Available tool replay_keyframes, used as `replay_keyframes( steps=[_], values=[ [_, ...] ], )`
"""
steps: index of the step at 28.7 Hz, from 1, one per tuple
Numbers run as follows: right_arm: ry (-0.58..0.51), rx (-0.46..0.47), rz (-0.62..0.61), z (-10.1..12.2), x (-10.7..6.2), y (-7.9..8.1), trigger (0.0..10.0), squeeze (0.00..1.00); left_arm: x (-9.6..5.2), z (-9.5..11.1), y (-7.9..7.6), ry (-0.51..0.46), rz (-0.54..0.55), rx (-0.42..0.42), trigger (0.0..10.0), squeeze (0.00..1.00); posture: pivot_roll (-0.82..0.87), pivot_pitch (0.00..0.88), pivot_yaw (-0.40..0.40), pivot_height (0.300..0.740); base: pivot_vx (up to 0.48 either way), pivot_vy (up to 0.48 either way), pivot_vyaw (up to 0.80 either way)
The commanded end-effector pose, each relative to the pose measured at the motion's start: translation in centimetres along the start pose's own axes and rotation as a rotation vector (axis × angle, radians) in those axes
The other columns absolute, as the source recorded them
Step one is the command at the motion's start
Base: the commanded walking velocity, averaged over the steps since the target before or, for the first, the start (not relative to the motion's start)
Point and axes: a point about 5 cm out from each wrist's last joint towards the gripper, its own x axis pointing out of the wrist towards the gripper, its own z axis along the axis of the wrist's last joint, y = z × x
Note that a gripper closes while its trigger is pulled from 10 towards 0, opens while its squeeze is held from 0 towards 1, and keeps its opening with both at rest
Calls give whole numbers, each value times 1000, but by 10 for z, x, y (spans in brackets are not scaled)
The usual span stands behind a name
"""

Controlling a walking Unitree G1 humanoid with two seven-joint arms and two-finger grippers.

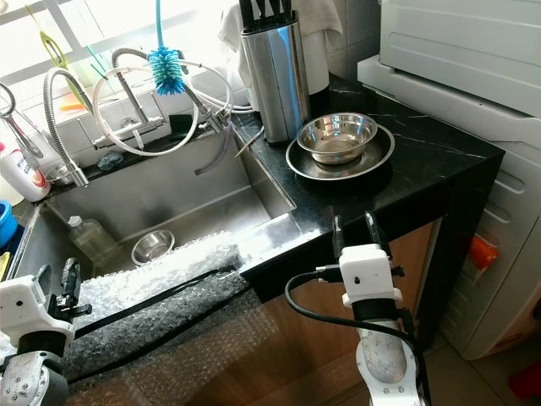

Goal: Kitchen organization

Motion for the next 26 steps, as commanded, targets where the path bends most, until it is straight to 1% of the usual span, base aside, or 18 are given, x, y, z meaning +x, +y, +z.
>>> replay_keyframes(
  steps=[1, 3, 5, 7, 9, 13, 15, 16, 17, 18, 19, 22, 23, 24, 26],
  values=[
    [-15, 38, -19, 8, 6, -1, 10000, 0, 1, -2, 4, 4, 10, 5, 10000, 0, -155, 0, 218, 740, 0, 0, 0],
    [-13, 49, -36, 10, 9, -4, 10000, 0, 2, -2, 4, 3, 8, 5, 10000, 0, -157, 0, 219, 740, 0, 0, 0],
    [-28, 62, -59, 17, 15, -10, 10000, 0, 2, -2, 4, 2, 6, 6, 10000, 0, -157, 0, 218, 740, 0, 0, 0],
    [-31, 70, -68, 18, 17, -12, 10000, 0, 2, -2, 4, 2, 5, 6, 10000, 0, -158, 0, 219, 740, 0, 0, 0],
    [-37, 87, -70, 26, 25, -17, 10000, 0, 3, -3, 3, 3, 3, 7, 10000, 0, -156, 0, 218, 740, 0, 0, 0],
    [-26, 54, -45, 33, 34, -19, 10000, 0, 3, -3, 4, 4, 3, 9, 10000, 0, -158, 0, 218, 740, 0, 0, 0],
    [-22, 51, -38, 34, 35, -19, 10000, 0, 3, -4, 4, 4, 3, 9, 10000, 0, -159, 0, 218, 740, 0, 0, 0],
    [-3, 14, 11, 37, 42, -21, 10000, 0, 3, -4, 4, 6, 2, 11, 10000, 0, -159, 0, 219, 740, 0, 0, 0],
    [-3, 14, 11, 37, 42, -21, 10000, 0, 3, -4, 4, 6, 2, 11, 10000, 0, -159, 0, 219, 740, 0, 0, 0],
    [18, -46, 61, 40, 48, -24, 10000, 0, 3, -5, 4, 8, 2, 13, 10000, 0, -160, 0, 219, 740, 0, 0, 0],
    [60, -128, 132, 42, 58, -30, 10000, 0, 3, -5, 3, 12, -1, 16, 10000, 0, -162, 0, 220, 740, 0, 0, 0],
    [71, -166, 194, 45, 64, -33, 10000, 0, 3, -6, 3, 15, -3, 16, 10000, 0, -164, 0, 222, 740, 0, 0, 0],
    [58, -234, 272, 48, 68, -35, 10000, 0, 3, -7, 3, 18, -6, 17, 10000, 0, -160, 0, 222, 740, 0, 0, 0],
    [58, -234, 272, 48, 68, -35, 10000, 0, 3, -7, 3, 18, -6, 17, 10000, 0, -160, 0, 222, 740, 0, 0, 0],
    [57, -281, 318, 50, 74, -41, 10000, 0, 3, -7, 3, 21, -8, 18, 10000, 0, -159, 0, 221, 740, 0, 0, 0]
  ],
)
